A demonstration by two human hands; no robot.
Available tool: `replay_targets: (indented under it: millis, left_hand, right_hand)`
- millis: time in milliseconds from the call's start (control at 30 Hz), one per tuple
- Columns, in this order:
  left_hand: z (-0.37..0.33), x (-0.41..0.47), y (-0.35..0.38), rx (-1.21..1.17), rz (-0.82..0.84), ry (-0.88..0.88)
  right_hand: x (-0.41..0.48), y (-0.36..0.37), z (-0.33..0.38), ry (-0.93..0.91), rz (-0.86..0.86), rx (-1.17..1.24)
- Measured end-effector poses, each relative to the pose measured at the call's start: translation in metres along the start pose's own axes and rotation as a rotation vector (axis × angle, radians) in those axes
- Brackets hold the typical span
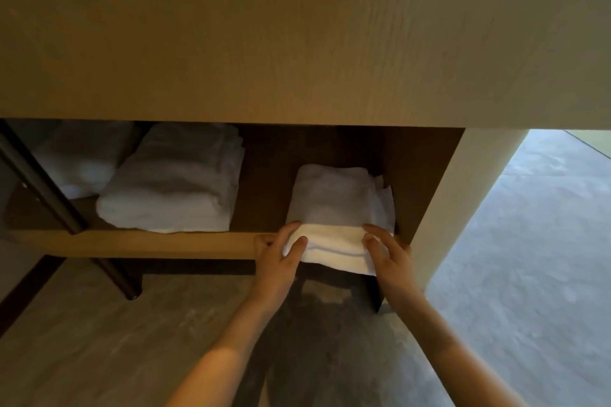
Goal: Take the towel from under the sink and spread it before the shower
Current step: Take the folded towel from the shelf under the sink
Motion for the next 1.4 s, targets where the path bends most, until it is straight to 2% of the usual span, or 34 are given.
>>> replay_targets:
  millis: [167, 367, 500, 600, 733, 900, 1100, 1267, 1400]
  left_hand:
    - [0.006, 0.002, 0.002, -0.04, -0.09, 0.004]
    - [0.01, -0.008, 0.006, -0.042, -0.099, 0.023]
    - [0.017, -0.025, 0.012, -0.097, -0.061, 0.014]
    - [0.017, -0.04, 0.014, -0.127, -0.005, 0.07]
    - [0.022, -0.053, 0.015, -0.185, 0.067, 0.076]
    - [0.03, -0.05, 0.02, -0.138, 0.178, 0.037]
    - [0.023, -0.031, 0.033, -0.167, 0.39, -0.022]
    - [0.012, -0.01, 0.038, -0.096, 0.37, 0.006]
    - [0.013, 0.003, 0.036, -0.083, 0.371, -0.003]
  right_hand:
    - [0.002, -0.001, -0.007, -0.007, -0.025, 0.076]
    - [-0.005, -0.012, -0.013, -0.01, -0.037, 0.059]
    - [-0.019, -0.022, -0.024, -0.016, -0.028, 0.05]
    - [-0.034, -0.026, -0.032, -0.032, -0.021, 0.057]
    - [-0.046, -0.026, -0.039, -0.008, 0.055, 0.174]
    - [-0.045, -0.027, -0.048, 0.086, 0.179, 0.225]
    - [-0.037, -0.019, -0.046, 0.15, 0.396, 0.253]
    - [-0.024, -0.012, -0.041, 0.162, 0.516, 0.16]
    - [-0.009, -0.013, -0.032, 0.118, 0.481, 0.136]
Point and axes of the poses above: each hand's wrist, its own x-axis towards the middle knuckle, its own y-axis out of the palm, z = x × y, the point moved 9 cm from there along x, towards the middle knuckle, and after that the axes turned 8 degrees about y, right-handed, at the moved point
